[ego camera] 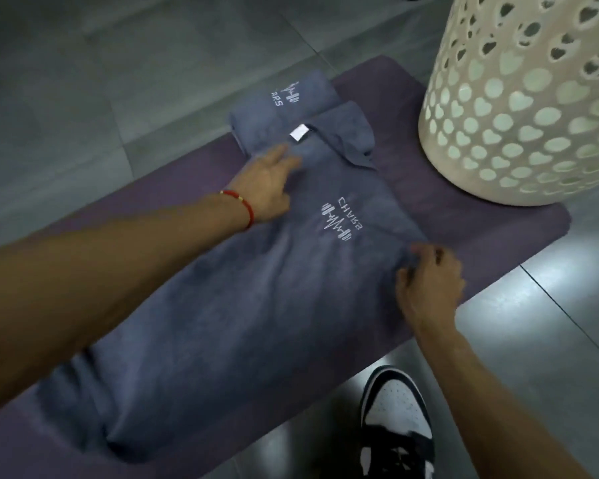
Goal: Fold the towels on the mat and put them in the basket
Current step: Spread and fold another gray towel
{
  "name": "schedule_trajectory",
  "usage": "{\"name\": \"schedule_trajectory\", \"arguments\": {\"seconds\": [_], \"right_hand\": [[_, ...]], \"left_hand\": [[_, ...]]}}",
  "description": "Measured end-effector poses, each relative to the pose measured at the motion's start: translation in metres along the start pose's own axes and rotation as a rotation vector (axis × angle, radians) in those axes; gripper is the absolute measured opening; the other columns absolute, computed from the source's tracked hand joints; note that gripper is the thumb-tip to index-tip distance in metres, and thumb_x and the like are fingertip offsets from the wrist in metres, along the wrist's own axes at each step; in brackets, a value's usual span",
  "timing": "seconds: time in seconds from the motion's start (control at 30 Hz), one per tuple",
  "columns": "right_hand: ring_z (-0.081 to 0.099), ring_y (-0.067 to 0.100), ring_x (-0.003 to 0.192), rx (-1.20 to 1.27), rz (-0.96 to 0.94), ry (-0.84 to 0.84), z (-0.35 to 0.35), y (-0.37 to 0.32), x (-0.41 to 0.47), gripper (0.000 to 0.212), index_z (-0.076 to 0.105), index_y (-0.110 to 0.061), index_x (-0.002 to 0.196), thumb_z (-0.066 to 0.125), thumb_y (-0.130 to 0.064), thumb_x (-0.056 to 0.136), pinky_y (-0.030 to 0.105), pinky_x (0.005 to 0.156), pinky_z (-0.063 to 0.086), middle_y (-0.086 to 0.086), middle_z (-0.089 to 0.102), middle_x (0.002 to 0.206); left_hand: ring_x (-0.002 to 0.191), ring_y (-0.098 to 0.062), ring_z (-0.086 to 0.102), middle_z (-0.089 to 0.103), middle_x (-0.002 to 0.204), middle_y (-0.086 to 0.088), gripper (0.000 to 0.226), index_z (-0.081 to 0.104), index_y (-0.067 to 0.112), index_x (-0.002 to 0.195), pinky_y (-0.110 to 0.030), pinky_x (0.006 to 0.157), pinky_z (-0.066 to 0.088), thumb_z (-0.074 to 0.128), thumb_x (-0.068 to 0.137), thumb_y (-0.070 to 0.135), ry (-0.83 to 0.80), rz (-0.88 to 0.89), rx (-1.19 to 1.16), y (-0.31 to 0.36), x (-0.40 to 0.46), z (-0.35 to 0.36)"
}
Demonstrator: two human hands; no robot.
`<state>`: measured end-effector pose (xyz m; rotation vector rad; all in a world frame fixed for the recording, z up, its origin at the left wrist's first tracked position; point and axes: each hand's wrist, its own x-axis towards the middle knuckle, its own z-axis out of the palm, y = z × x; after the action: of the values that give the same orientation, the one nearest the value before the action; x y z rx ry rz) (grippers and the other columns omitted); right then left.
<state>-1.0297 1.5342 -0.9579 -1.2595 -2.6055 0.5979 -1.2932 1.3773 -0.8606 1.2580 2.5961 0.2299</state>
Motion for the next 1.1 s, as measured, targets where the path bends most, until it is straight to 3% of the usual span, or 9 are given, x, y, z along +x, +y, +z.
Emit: {"name": "schedule_trajectory", "arguments": {"seconds": [0.1,0.2,0.27,0.37,0.57,0.7,0.83,1.0,1.1], "right_hand": [[0.048,0.041,0.117,0.001,-0.22,-0.22,0.003,-0.053,-0.028,0.04,0.06,-0.017,0.125,0.065,-0.018,0.086,0.054,0.091,0.044,0.016,0.052,0.132],[0.059,0.041,0.107,0.041,-0.511,-0.38,-0.003,-0.109,-0.055,0.034,0.068,-0.014,0.113,0.057,-0.023,0.082,0.048,0.088,0.051,0.014,0.062,0.116],[0.064,0.039,0.102,0.008,-0.687,-0.505,-0.014,-0.148,-0.069,0.035,0.07,-0.013,0.104,0.05,-0.026,0.079,0.042,0.091,0.051,0.015,0.066,0.104],[0.06,0.031,0.114,-0.199,-0.869,-0.695,-0.05,-0.223,-0.095,0.03,0.066,-0.019,0.115,0.054,-0.028,0.09,0.039,0.101,0.046,0.01,0.063,0.118],[0.052,0.025,0.122,-0.493,-1.152,-0.903,-0.061,-0.35,-0.164,0.032,0.058,-0.02,0.129,0.05,-0.029,0.1,0.033,0.101,0.041,0.004,0.057,0.131],[0.055,0.024,0.115,-0.525,-1.23,-0.967,-0.009,-0.408,-0.202,0.03,0.059,-0.023,0.126,0.05,-0.032,0.099,0.035,0.099,0.045,0.003,0.058,0.13],[0.056,0.028,0.116,-0.494,-1.305,-1.006,0.065,-0.449,-0.227,0.029,0.056,-0.021,0.126,0.051,-0.028,0.099,0.038,0.096,0.045,0.005,0.058,0.13],[0.057,0.034,0.118,-0.467,-1.236,-0.823,0.154,-0.476,-0.236,0.039,0.048,-0.012,0.129,0.053,-0.034,0.097,0.043,0.091,0.048,0.012,0.055,0.133],[0.057,0.03,0.116,-0.516,-1.185,-0.538,0.185,-0.473,-0.248,0.03,0.057,-0.017,0.12,0.055,-0.035,0.096,0.045,0.095,0.041,0.007,0.066,0.119]], "left_hand": [[0.143,-0.036,0.033,0.015,0.161,-0.018,0.078,0.031,0.017,0.152,-0.034,0.112,0.032,0.065,0.082,0.015,-0.223,-0.073,0.134,-0.031,-0.105,-0.013],[0.143,-0.033,0.032,0.012,0.162,-0.016,0.08,0.022,0.022,0.155,-0.034,0.114,0.032,0.063,0.086,0.023,-0.494,-0.204,0.233,-0.057,-0.221,-0.035],[0.137,-0.031,0.04,0.029,0.156,-0.013,0.074,0.028,0.024,0.152,-0.034,0.11,0.037,0.059,0.086,0.021,-0.616,-0.274,0.231,-0.073,-0.295,-0.049],[0.135,-0.023,0.045,0.045,0.148,-0.006,0.062,0.04,0.023,0.148,-0.029,0.111,0.034,0.058,0.088,0.021,-0.658,-0.362,0.161,-0.086,-0.394,-0.068],[0.134,-0.024,0.046,0.047,0.147,-0.007,0.051,0.043,0.025,0.145,-0.029,0.108,0.037,0.054,0.094,0.028,-0.407,-0.671,-0.042,-0.121,-0.501,-0.068],[0.127,-0.025,0.052,0.055,0.14,-0.005,0.041,0.053,0.019,0.137,-0.028,0.102,0.039,0.051,0.096,0.023,-0.254,-0.79,-0.223,-0.153,-0.506,-0.045],[0.127,-0.027,0.053,0.055,0.14,-0.008,0.048,0.052,0.017,0.138,-0.031,0.106,0.04,0.06,0.09,0.024,-0.082,-0.878,-0.371,-0.196,-0.483,-0.005],[0.112,-0.034,0.06,0.067,0.115,-0.016,0.055,0.068,0.005,0.112,-0.038,0.096,0.047,0.043,0.078,0.04,0.2,-0.946,-0.513,-0.237,-0.446,0.044],[0.095,-0.027,0.064,0.072,0.098,-0.011,0.025,0.07,0.006,0.1,-0.032,0.084,0.049,0.057,0.09,0.024,0.411,-1.117,-0.698,-0.239,-0.436,0.06]]}}
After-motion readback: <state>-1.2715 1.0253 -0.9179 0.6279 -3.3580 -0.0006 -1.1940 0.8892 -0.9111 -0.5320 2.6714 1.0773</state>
